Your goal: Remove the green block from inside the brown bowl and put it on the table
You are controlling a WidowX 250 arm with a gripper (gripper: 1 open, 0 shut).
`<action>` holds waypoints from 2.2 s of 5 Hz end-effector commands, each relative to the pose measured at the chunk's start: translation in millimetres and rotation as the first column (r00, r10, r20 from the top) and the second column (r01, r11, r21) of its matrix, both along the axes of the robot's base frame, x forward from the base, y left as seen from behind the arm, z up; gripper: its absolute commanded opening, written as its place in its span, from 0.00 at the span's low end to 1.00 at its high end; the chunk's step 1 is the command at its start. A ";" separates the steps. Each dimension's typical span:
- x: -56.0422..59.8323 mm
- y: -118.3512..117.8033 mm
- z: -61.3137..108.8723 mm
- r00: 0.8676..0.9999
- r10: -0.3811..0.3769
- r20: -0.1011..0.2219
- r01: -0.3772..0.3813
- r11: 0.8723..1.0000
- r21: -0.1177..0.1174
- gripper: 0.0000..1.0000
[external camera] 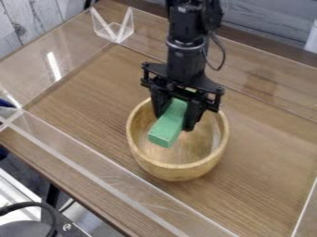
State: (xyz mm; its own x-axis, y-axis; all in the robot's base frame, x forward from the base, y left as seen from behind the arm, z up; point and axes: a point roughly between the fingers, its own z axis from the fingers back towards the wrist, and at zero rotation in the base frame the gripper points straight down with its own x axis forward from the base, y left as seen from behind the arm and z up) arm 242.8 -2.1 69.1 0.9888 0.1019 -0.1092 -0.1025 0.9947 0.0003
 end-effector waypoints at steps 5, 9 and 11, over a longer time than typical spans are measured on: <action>15.9 2.7 13.3 0.995 -0.018 0.103 0.019 1.000 -0.008 0.00; 71.7 70.8 76.6 0.959 0.083 0.272 -0.048 0.990 -0.131 0.00; 44.3 34.8 46.2 0.961 -0.003 0.278 0.060 0.978 -0.198 0.00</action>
State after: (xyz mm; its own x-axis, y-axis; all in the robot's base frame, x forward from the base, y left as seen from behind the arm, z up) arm 280.8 31.5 97.3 0.9930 0.0832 0.0835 -0.0612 0.9695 -0.2373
